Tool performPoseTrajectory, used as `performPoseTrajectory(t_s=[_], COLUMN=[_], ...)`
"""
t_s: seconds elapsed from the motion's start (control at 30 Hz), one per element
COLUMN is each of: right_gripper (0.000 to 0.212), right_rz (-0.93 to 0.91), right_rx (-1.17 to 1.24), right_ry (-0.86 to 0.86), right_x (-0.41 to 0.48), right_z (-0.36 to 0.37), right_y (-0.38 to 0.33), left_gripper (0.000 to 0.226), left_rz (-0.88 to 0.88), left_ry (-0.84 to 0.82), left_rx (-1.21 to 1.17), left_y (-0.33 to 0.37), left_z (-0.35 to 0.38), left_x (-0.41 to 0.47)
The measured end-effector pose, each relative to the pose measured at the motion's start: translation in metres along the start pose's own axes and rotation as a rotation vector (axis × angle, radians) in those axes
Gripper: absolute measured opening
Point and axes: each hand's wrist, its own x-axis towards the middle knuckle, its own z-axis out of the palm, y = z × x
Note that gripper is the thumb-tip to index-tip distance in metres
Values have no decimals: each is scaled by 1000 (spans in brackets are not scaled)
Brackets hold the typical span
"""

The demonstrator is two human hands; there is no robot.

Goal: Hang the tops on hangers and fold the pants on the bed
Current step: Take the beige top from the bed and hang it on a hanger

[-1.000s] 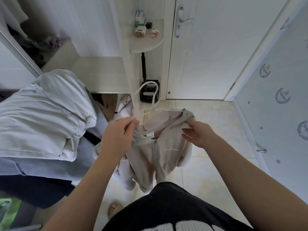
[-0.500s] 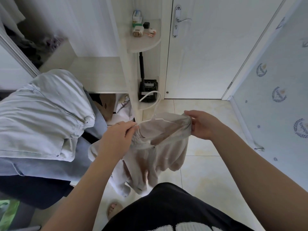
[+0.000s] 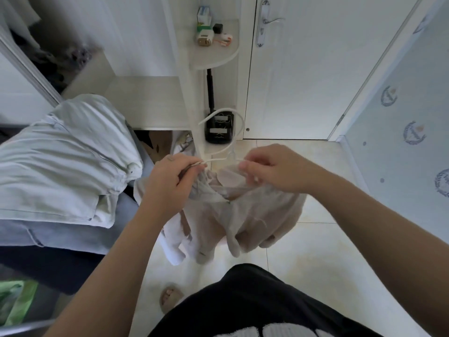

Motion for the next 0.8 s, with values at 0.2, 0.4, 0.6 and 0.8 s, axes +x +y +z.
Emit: performPoseTrajectory(t_s=[0.2,0.4,0.6,0.8], right_gripper=[22,25,27,25], right_rz=[-45,-98,-75,71], right_rx=[278,335,384,113], right_ry=[233,189,211,-28], right_x=[9,9,10,10], right_z=[22,21,21,21], right_y=[-9,-11,-5,4], left_gripper=[24,38,33,25], left_rz=[-276,-644,-608,-557], left_ry=[339,144,244,509], left_rx=[188,-415,-411,-374], left_y=[8,0,-5,-8], left_z=[26,44,42,-3], left_x=[-7,2,18,41])
